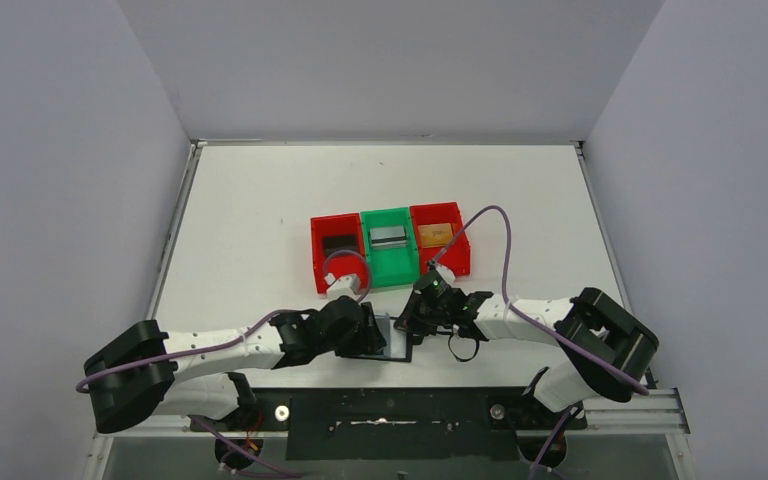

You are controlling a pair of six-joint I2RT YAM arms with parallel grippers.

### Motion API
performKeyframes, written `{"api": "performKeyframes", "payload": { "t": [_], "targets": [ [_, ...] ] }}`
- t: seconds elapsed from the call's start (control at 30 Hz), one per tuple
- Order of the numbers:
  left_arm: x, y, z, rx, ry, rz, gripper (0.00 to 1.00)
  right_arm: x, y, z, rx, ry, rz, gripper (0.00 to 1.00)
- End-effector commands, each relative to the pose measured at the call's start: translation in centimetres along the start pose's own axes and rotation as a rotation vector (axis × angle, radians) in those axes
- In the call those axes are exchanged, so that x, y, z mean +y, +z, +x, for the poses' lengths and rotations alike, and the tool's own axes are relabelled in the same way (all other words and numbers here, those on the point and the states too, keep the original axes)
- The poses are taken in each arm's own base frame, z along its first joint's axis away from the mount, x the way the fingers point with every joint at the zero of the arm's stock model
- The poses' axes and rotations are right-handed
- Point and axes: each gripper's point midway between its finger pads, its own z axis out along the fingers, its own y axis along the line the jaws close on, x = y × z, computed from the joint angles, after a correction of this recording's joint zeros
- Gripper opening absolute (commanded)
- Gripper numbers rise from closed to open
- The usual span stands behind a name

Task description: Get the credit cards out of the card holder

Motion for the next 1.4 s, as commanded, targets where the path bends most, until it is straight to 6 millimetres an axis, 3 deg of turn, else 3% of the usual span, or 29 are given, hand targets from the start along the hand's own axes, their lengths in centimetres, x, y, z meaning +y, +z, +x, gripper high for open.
{"api": "performKeyframes", "payload": {
  "t": [0.0, 0.53, 0.77, 0.9, 1.07, 1.27, 1.37],
  "targets": [
    [-2.5, -0.1, -1.1, -0.027, 0.002, 0.088, 0.52, -2.2, 0.5, 0.9, 0.018, -0.018, 0.087, 0.10],
    [-4.0, -0.5, -2.8, -0.056, 0.073, 0.053, 0.48, -1.8, 0.1, 0.6, 0.000, -0.010, 0.060, 0.12],
    [-5.2, 0.1, -1.5, -0.001, 0.081, 0.141, 0.48, -1.2, -0.2, 0.4, -0.011, -0.008, 0.035, 0.12],
    [-5.7, 0.7, -0.8, 0.031, 0.086, 0.166, 0.48, -1.0, -1.6, -0.6, -0.071, 0.003, 0.028, 0.12],
    [-5.5, 1.3, -0.3, 0.053, 0.096, 0.152, 0.48, -1.2, -4.8, -2.8, -0.206, 0.041, 0.026, 0.15],
    [-4.3, 1.3, -0.8, 0.040, 0.123, 0.071, 0.46, -0.7, -8.8, -4.5, -0.336, 0.103, -0.079, 0.38],
    [-3.7, 0.2, -2.2, -0.017, 0.120, 0.042, 0.47, -0.6, -9.5, -4.5, -0.352, 0.128, -0.123, 0.56]
  ]
}}
